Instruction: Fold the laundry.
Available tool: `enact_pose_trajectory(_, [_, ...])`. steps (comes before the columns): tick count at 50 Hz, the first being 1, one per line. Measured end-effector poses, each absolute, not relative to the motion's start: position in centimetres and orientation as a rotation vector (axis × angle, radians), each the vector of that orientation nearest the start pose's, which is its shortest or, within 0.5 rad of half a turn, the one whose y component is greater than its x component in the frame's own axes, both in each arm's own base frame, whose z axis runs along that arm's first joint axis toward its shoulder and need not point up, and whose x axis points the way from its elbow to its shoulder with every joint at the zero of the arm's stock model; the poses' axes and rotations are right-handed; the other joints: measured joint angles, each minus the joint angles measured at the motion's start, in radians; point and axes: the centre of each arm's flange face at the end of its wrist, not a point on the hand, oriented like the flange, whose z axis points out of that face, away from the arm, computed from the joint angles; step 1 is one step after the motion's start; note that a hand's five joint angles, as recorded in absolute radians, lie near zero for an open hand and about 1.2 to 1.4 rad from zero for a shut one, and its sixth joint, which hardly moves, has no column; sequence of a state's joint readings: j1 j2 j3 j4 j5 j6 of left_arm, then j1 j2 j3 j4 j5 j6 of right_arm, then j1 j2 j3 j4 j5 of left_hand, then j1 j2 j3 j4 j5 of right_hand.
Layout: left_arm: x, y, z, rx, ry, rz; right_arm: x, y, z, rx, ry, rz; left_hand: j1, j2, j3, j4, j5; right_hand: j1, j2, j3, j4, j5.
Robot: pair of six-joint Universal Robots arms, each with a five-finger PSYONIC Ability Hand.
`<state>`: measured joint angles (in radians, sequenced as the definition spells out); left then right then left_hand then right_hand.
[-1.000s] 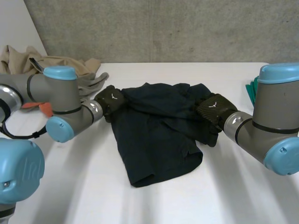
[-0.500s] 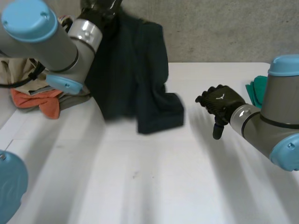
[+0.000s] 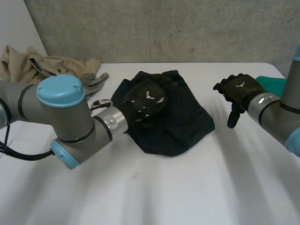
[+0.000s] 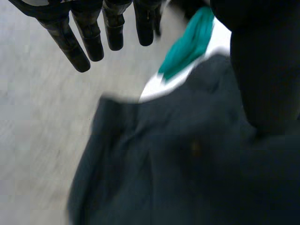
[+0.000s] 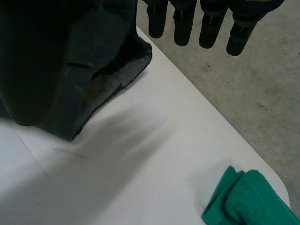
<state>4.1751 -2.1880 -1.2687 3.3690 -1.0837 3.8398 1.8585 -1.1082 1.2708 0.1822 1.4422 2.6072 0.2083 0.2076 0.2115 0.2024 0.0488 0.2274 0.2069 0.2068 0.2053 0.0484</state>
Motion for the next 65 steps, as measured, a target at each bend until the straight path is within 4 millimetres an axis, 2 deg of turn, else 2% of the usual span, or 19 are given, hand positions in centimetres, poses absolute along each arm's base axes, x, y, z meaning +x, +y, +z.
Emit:
enact_pose_trajectory(5, [-34.6,-27.5,20.0,-1.556,-1.628,1.971,25.2,-30.8,22.7,-1.198,2.288,-1.784,0.0,0.0,0.0,0.0,0.0,0.0,0.0,0.0,0.0,0.0])
enact_pose_trajectory(10, [-33.6,-26.3,21.6,-1.435,-1.759,1.959,26.3,-29.0,22.6,-1.329,2.22,-1.684,0.0,0.0,0.0,0.0,0.0,0.038,0.058,0.061,0.062,0.052])
enact_pose_trajectory(18, [-34.0,-24.6,22.7,-1.351,-1.81,1.965,27.5,-27.2,20.9,-1.542,2.148,-1.564,0.0,0.0,0.0,0.0,0.0,0.141,0.138,0.162,0.163,0.157])
enact_pose_trajectory(22, [-34.9,-25.8,22.6,-1.406,-1.783,2.006,28.1,-27.1,19.3,-1.571,2.136,-1.548,0.0,0.0,0.0,0.0,0.0,0.141,0.138,0.163,0.163,0.157])
enact_pose_trajectory(28, [-35.9,-29.4,21.5,-1.563,-1.783,2.018,29.0,-27.9,17.1,-1.521,2.15,-1.622,0.0,0.0,0.0,0.0,0.0,0.141,0.138,0.163,0.163,0.158])
enact_pose_trajectory(32, [-36.5,-31.7,19.9,-1.687,-1.811,1.952,29.6,-28.6,15.4,-1.474,2.175,-1.702,0.0,0.0,0.0,0.0,0.0,0.141,0.138,0.163,0.163,0.157])
enact_pose_trajectory(36, [-37.2,-32.8,18.3,-1.758,-1.822,1.891,30.1,-28.9,14.0,-1.472,2.182,-1.74,0.0,0.0,0.0,0.0,0.0,0.152,0.153,0.178,0.178,0.174])
enact_pose_trajectory(40, [-37.8,-33.5,16.6,-1.814,-1.799,1.854,30.5,-29.1,12.7,-1.503,2.179,-1.767,0.01,0.01,0.007,0.008,0.006,0.425,0.461,0.448,0.447,0.431])
enact_pose_trajectory(42, [-38.0,-33.7,15.9,-1.837,-1.783,1.844,30.6,-29.2,12.4,-1.519,2.177,-1.779,0.054,0.052,0.05,0.052,0.04,0.546,0.605,0.603,0.604,0.587])
enact_pose_trajectory(43, [-38.1,-33.8,15.4,-1.853,-1.772,1.836,30.7,-29.2,12.2,-1.532,2.176,-1.793,0.412,0.373,0.346,0.358,0.339,0.734,0.808,0.806,0.812,0.787])
enact_pose_trajectory(44, [-38.2,-33.8,15.1,-1.864,-1.765,1.83,30.7,-29.3,12.1,-1.54,2.176,-1.803,0.601,0.53,0.522,0.536,0.51,0.812,0.9,0.901,0.906,0.88])
enact_pose_trajectory(46, [-38.2,-33.7,15.0,-1.876,-1.755,1.826,30.7,-29.4,12.2,-1.547,2.177,-1.825,0.849,0.783,0.773,0.787,0.752,0.873,0.954,0.964,0.97,0.938])
enact_pose_trajectory(47, [-38.3,-33.7,15.2,-1.877,-1.751,1.829,30.7,-29.5,12.3,-1.547,2.177,-1.835,0.849,0.783,0.773,0.787,0.752,0.873,0.955,0.973,0.981,0.947])
enact_pose_trajectory(48, [-38.3,-33.6,15.6,-1.872,-1.749,1.834,30.6,-29.6,12.6,-1.543,2.18,-1.857,0.849,0.783,0.773,0.787,0.752,0.873,0.955,0.976,0.985,0.95])
enact_pose_trajectory(49, [-38.3,-33.4,16.1,-1.861,-1.749,1.842,30.6,-29.6,13.0,-1.537,2.179,-1.875,0.949,0.975,0.962,0.979,0.91,0.873,0.955,0.977,0.986,0.951])
enact_pose_trajectory(53, [-38.2,-32.4,19.5,-1.756,-1.753,1.9,30.4,-29.9,15.6,-1.483,2.159,-1.972,0.949,0.986,0.973,0.99,0.91,0.873,0.961,0.977,0.986,0.954])
enact_pose_trajectory(58, [-37.3,-30.9,26.8,-1.488,-1.708,2.078,30.5,-30.0,20.9,-1.373,2.074,-2.138,0.949,0.986,0.973,0.992,0.91,0.873,0.963,0.977,0.988,0.954])
enact_pose_trajectory(61, [-35.8,-29.7,32.4,-1.269,-1.638,2.231,30.6,-29.8,25.9,-1.287,1.982,-2.263,0.949,0.987,0.973,0.992,0.91,0.873,0.963,0.977,0.989,0.954])
enact_pose_trajectory(65, [-33.5,-28.0,38.4,-1.025,-1.544,2.361,30.5,-29.3,31.5,-1.193,1.881,-2.381,0.949,0.987,0.973,0.993,0.91,0.873,0.963,0.978,0.989,0.954])
